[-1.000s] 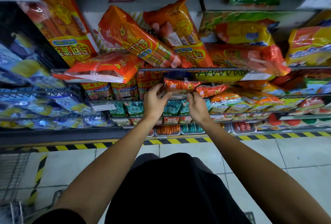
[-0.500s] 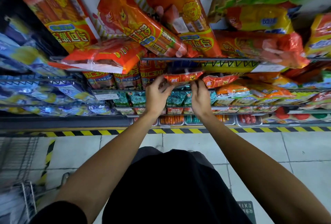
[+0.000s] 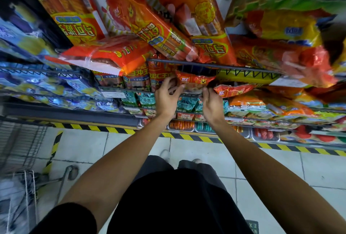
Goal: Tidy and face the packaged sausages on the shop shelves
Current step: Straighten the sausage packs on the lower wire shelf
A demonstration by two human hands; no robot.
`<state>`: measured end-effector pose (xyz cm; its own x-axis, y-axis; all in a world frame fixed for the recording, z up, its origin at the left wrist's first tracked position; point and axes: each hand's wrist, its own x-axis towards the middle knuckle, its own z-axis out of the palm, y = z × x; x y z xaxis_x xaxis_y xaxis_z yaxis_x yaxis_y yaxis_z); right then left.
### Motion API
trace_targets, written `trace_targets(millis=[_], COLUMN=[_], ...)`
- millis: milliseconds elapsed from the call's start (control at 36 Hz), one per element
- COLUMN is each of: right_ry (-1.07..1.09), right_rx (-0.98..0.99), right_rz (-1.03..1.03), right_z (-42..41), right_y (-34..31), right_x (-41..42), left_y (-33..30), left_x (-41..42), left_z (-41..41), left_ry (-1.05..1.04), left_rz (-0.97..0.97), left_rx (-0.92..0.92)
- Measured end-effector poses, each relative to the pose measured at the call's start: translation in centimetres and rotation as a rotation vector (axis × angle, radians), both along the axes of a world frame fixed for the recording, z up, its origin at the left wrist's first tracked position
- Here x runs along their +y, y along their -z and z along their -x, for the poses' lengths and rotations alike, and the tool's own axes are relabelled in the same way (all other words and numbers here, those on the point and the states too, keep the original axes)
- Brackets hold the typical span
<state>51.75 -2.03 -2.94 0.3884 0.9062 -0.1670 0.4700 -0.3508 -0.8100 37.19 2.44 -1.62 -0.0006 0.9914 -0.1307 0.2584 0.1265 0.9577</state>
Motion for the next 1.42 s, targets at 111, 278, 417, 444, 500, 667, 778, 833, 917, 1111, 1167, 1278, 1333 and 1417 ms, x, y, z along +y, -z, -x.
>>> trace_targets(millis=[111, 278, 417, 444, 500, 667, 778, 833, 917, 1111, 1167, 1278, 1333, 1417], right_ry=[-0.039, -0.090, -0.131, -0.131, -0.125, -0.071, -0.060, -0.024, 0.056, 0.053, 0.051, 0.004, -0.004, 0.013], right_rx=[-0.047, -0.081, -0.144, -0.154, -0.125, -0.091, -0.093, -0.130, -0.235, -0.374, -0.371, -0.225, -0.165, -0.145], right_rz=[0.007, -0.034, -0.006, -0.008, -0.022, -0.125, -0.135, -0.165, -0.234, -0.155, -0.168, -0.183, -0.212, -0.265], right_z=[-0.6, -1.4, -1.8, -1.8, -1.8, -1.5, -1.5, -1.5, -2.0, -2.1, -2.2, -2.1, -1.6, -0.6], right_y=[0.4, 2.0, 3.1, 3.4, 4.0, 5.2, 5.6, 5.5, 5.4, 6.5, 6.7, 7.0, 7.3, 7.7], right_x=[0.3, 1.4, 2.4, 2.6, 3.1, 4.3, 4.3, 4.2, 3.9, 4.9, 4.9, 4.0, 2.7, 0.5], left_y=[1.1, 2.8, 4.3, 4.5, 5.1, 7.4, 8.4, 8.1, 6.6, 8.6, 9.4, 9.1, 8.4, 7.7], left_x=[0.5, 0.7, 0.0, -0.1, -0.4, -0.7, -1.2, -1.4, -1.4, -0.6, -0.9, -1.3, -1.3, -0.7], left_z=[-0.9, -0.7, -0.6, -0.4, 0.2, 1.7, 1.4, 1.0, 0.3, 1.0, 1.1, 0.9, 0.4, -0.3], left_ry=[-0.083, -0.006, 0.035, 0.009, -0.016, 0.271, 0.314, 0.275, 0.272, 0.342, 0.368, 0.369, 0.433, 0.521], left_rz=[-0.040, -0.149, -0.279, -0.302, -0.322, -0.265, -0.245, -0.225, -0.284, -0.420, -0.462, -0.654, -0.729, -0.754], left_rx=[-0.027, 0.041, 0.094, 0.088, 0.089, 0.264, 0.205, 0.138, 0.062, 0.395, 0.477, 0.569, 0.604, 0.680])
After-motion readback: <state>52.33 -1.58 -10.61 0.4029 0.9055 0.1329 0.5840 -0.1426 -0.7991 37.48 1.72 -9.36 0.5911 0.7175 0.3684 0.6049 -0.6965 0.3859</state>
